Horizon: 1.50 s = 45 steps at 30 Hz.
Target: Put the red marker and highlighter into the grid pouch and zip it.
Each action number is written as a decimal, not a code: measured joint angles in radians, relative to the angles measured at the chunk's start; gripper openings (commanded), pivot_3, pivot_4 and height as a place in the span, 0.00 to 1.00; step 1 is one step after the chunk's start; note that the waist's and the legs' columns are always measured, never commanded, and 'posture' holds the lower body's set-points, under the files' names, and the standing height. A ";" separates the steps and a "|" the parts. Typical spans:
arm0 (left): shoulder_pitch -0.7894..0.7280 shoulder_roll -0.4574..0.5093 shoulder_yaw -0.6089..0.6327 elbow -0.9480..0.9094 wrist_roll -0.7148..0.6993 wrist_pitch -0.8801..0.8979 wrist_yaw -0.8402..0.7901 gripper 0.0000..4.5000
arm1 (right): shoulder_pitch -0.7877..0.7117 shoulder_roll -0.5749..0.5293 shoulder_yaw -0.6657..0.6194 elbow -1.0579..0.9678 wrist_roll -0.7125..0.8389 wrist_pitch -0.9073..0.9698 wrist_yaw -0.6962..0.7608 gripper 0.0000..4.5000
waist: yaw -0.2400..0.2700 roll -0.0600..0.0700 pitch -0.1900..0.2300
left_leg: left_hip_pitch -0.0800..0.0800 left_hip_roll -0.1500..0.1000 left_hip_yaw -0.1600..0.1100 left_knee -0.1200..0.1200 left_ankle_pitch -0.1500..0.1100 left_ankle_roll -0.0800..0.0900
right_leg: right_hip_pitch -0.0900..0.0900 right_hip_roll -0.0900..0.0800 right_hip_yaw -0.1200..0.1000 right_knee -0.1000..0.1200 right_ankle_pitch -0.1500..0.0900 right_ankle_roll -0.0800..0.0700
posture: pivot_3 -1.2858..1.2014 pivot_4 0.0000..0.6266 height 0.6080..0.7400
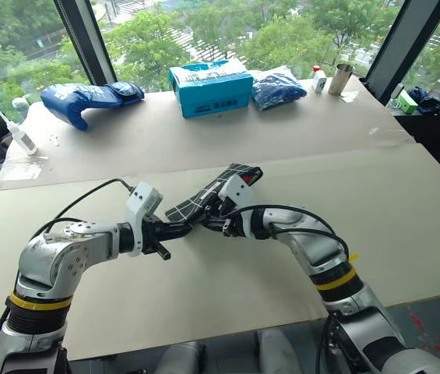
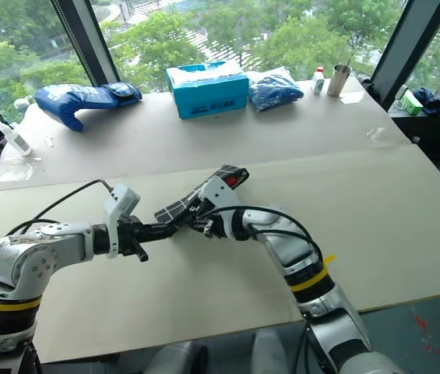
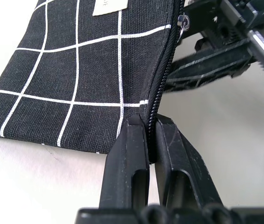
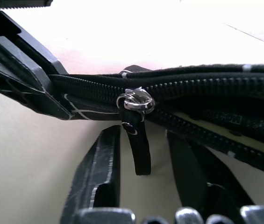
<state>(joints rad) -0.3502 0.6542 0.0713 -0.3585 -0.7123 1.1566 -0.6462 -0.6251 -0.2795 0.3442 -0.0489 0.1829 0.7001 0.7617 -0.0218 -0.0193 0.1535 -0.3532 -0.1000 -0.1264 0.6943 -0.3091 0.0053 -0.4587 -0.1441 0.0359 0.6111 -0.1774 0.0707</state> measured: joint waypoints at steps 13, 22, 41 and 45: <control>0.004 0.006 -0.011 0.000 0.000 -0.005 -0.002 0.00 | 0.016 -0.139 -0.010 -0.063 0.028 -0.005 0.069 0.01 | 0.002 0.000 0.000 | 0.000 -0.001 0.000 0.000 0.000 0.000 | 0.000 0.000 0.000 0.000 0.000 0.000 | 0.52 0.24 1.00; 0.004 0.005 -0.029 -0.007 -0.006 -0.036 -0.013 0.00 | -0.042 -0.426 -0.076 0.191 -0.090 -0.266 0.068 0.01 | 0.004 -0.001 0.000 | 0.000 -0.002 0.002 0.000 0.000 0.000 | 0.000 -0.001 0.000 -0.001 0.000 0.000 | 0.52 0.24 1.00; 0.009 0.127 -0.150 0.128 0.170 -0.367 -0.223 0.00 | 0.177 -0.585 -0.414 0.103 0.197 -0.105 0.270 0.72 | 0.017 0.000 0.001 | -0.001 -0.002 0.004 0.000 -0.002 0.003 | 0.001 -0.002 0.001 -0.003 0.000 0.000 | 0.52 0.24 1.00; -0.003 0.141 -0.217 0.238 0.278 -0.624 -0.386 0.00 | 0.275 -0.664 -0.534 0.028 0.244 -0.102 0.316 0.72 | 0.017 0.000 0.001 | 0.000 -0.001 0.006 0.000 -0.002 0.003 | 0.001 -0.001 0.000 -0.003 0.000 0.000 | 0.52 0.24 1.00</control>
<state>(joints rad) -0.3531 0.7956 -0.1454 -0.1200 -0.4342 0.5328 -1.0320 -0.3498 -0.9437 -0.1898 -0.0211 0.4272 0.5981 1.0775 -0.0052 -0.0192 0.1546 -0.3531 -0.1012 -0.1201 0.6943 -0.3109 0.0082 -0.4577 -0.1455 0.0355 0.6084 -0.1772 0.0711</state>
